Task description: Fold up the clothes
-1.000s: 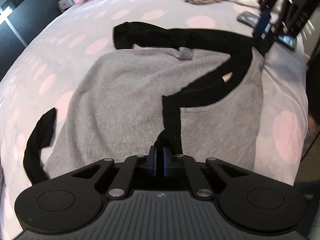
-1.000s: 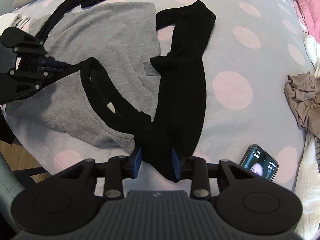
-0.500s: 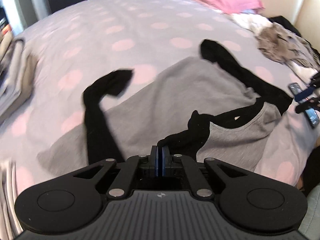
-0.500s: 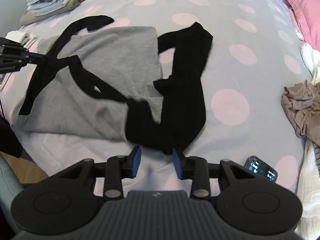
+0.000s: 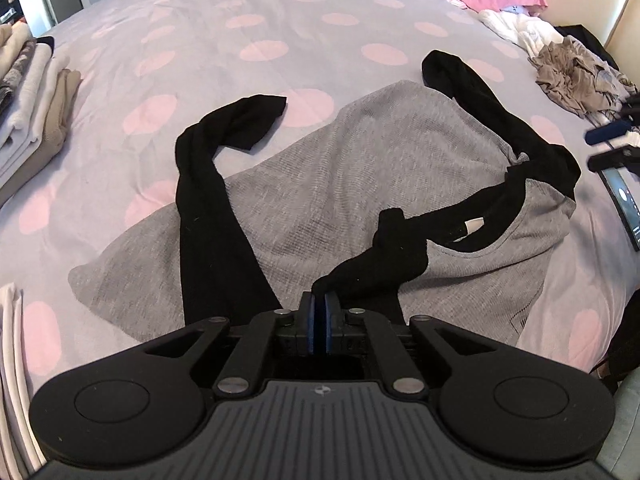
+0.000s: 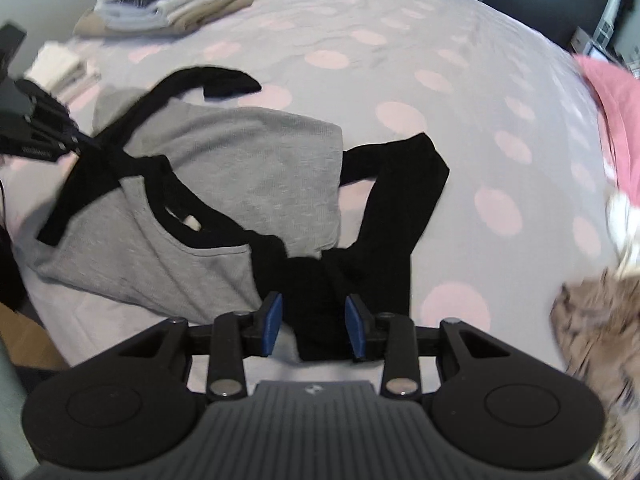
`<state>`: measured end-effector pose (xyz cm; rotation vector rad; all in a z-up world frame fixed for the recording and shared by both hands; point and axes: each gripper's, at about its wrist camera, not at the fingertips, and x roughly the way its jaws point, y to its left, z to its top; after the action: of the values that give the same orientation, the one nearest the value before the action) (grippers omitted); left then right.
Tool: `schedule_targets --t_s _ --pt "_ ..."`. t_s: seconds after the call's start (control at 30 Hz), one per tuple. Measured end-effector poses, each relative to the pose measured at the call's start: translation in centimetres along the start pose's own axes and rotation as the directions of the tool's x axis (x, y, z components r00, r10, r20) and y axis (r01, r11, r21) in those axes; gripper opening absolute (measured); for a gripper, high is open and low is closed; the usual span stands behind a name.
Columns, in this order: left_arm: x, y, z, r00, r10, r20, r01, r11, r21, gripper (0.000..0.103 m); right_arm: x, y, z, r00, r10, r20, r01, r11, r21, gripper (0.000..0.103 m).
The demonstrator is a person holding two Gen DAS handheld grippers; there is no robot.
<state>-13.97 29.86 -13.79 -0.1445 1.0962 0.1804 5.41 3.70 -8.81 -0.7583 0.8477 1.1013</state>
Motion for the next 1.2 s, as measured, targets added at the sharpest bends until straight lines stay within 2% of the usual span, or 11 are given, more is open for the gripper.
schedule_targets --t_s 0.1,0.33,0.43,0.47,0.7,0.77,0.83,1.03,1.1,1.17,1.2 --pt "0.5 0.2 0.0 1.0 0.002 -0.006 -0.002 1.0 0.02 0.004 1.6 0.1 0.8 0.999 -0.039 -0.027 0.038 0.998 -0.047 0.038" --pt "1.9 0.6 -0.1 1.0 -0.006 -0.019 0.007 0.999 0.053 0.031 5.2 0.1 0.7 0.995 -0.054 -0.086 0.048 0.997 -0.064 0.043" --pt "2.4 0.3 -0.1 0.999 -0.042 -0.035 0.044 0.997 0.058 0.031 5.5 0.3 0.6 0.995 -0.023 -0.092 0.017 0.998 -0.064 0.029" --pt "2.4 0.1 -0.1 0.998 -0.046 -0.037 0.049 0.997 0.066 0.031 5.5 0.5 0.6 0.996 -0.007 -0.094 0.002 0.998 -0.063 0.019" --pt "1.7 -0.4 -0.6 0.997 -0.066 -0.039 0.069 0.994 0.086 0.032 6.0 -0.5 -0.2 0.984 -0.053 -0.168 0.052 0.999 -0.01 0.004" --pt "1.4 -0.1 -0.8 0.998 -0.051 -0.035 0.054 0.996 0.073 0.052 5.9 -1.7 -0.6 0.979 -0.077 -0.188 0.088 0.995 0.048 0.004" --pt "1.3 0.2 -1.1 0.999 -0.043 -0.028 0.045 0.997 0.068 0.055 5.8 -2.6 -0.9 0.978 -0.083 -0.192 0.102 0.991 0.09 0.004" --pt "2.0 0.5 -1.3 0.997 -0.076 -0.032 0.078 0.995 0.054 0.051 5.7 -3.0 -1.1 0.976 -0.077 -0.203 0.099 0.99 0.1 0.004" --pt "2.0 0.1 -1.3 0.996 -0.089 -0.019 0.09 0.993 0.069 0.041 5.7 -2.9 -1.1 0.976 -0.078 -0.204 0.098 0.991 0.091 0.004" --pt "1.9 -0.3 -1.3 0.994 -0.105 -0.011 0.106 0.99 0.089 0.021 5.7 -3.0 -1.0 0.977 -0.074 -0.199 0.093 0.992 0.089 0.005" --pt "1.9 -0.6 -1.3 0.994 -0.107 -0.01 0.107 0.989 0.102 0.02 5.6 -3.0 -0.9 0.978 -0.071 -0.194 0.09 0.992 0.087 0.006"
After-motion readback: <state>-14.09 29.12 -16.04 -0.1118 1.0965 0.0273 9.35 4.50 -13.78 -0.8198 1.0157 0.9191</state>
